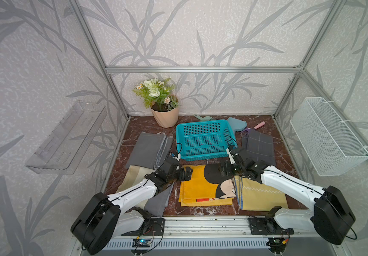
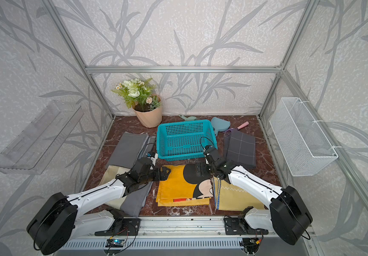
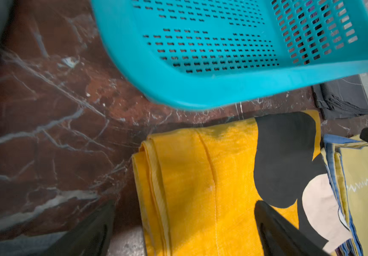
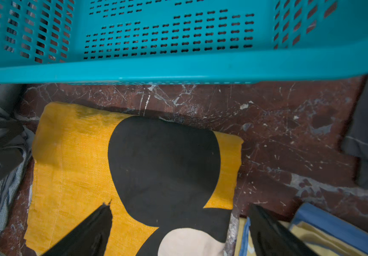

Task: Put the folded pillowcase in the basket
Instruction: Pick up the pillowcase at the center of the board.

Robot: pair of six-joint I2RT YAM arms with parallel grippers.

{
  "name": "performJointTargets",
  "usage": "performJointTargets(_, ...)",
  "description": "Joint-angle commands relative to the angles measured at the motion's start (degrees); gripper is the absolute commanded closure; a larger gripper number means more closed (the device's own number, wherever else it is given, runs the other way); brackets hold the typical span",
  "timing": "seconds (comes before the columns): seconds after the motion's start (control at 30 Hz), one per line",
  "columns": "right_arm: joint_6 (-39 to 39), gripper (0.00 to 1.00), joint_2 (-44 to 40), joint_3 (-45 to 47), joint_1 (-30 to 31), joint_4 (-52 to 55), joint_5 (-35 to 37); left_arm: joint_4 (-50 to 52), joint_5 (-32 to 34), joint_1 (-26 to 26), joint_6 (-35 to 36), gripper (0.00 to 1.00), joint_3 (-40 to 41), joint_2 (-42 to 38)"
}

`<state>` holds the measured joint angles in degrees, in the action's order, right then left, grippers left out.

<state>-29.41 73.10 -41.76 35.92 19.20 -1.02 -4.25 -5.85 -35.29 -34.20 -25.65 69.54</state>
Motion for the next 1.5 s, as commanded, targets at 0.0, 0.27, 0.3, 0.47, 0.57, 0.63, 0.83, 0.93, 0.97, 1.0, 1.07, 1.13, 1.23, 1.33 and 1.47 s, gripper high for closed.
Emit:
performJointTargets(0.0,-2.8,0.01,0.2,3.0,-0.6,-4.5,-0.3,-6.4,1.5,-2.1,-3.7,0.0,0.8,2.0)
performJointTargets(0.27,-5.1,0.02,4.4,9.2,-3.8,-15.7,-6.9,-12.3,-1.2,-2.9,-5.2,0.0,3.4,5.1)
performJointTargets(0.3,-4.8,0.03,5.6,9.0,-3.8,-16.1,-7.9,-13.2,-1.8,-2.9,-5.3,0.0,3.8,6.0)
performJointTargets(0.47,-4.5,0.13,10.8,7.7,-3.8,-17.2,-11.9,-16.6,-4.3,-3.3,-5.7,0.1,3.9,10.0)
performJointTargets(0.57,-5.1,0.25,10.9,8.4,-3.8,-18.2,-12.5,-16.2,-3.8,-3.7,-5.8,0.28,3.8,9.9)
performJointTargets(0.63,-5.2,0.38,9.9,9.0,-3.7,-17.8,-12.2,-15.1,-3.0,-3.7,-5.7,0.45,3.9,8.8)
performJointTargets(0.83,-4.3,0.72,6.4,10.1,-3.7,-13.7,-11.1,-11.8,-1.9,-4.0,-4.9,0.87,3.9,6.4)
performJointTargets(0.93,-4.6,0.83,3.3,11.0,-3.4,-12.4,-10.6,-10.6,-1.2,-4.7,-5.0,1.0,4.2,4.8)
performJointTargets(0.97,-4.6,0.87,2.1,11.2,-3.3,-12.0,-10.5,-10.1,-0.9,-5.0,-5.0,1.0,4.2,4.2)
performJointTargets(1.0,-4.5,0.92,0.8,11.3,-3.1,-11.4,-10.3,-9.5,-0.5,-5.4,-4.9,1.0,4.2,3.4)
performJointTargets(1.07,-4.3,0.99,-1.9,11.0,-2.5,-10.0,-9.8,-8.1,0.3,-6.4,-4.6,1.0,3.7,1.8)
performJointTargets(1.13,-3.8,1.0,-5.1,9.6,-1.6,-6.9,-9.0,-6.0,1.0,-8.1,-3.6,1.0,2.4,-0.3)
performJointTargets(1.23,-2.2,1.0,-10.1,5.9,0.4,-1.9,-6.8,-3.1,2.2,-11.3,-1.2,1.0,-1.0,-4.5)
performJointTargets(1.33,-0.8,1.0,-14.1,1.5,1.2,1.8,-6.0,-0.6,2.7,-13.5,1.6,1.0,-5.6,-7.6)
performJointTargets(1.47,0.7,1.0,-16.9,-4.2,1.2,4.2,-4.0,1.3,3.3,-14.3,3.7,1.0,-11.4,-9.6)
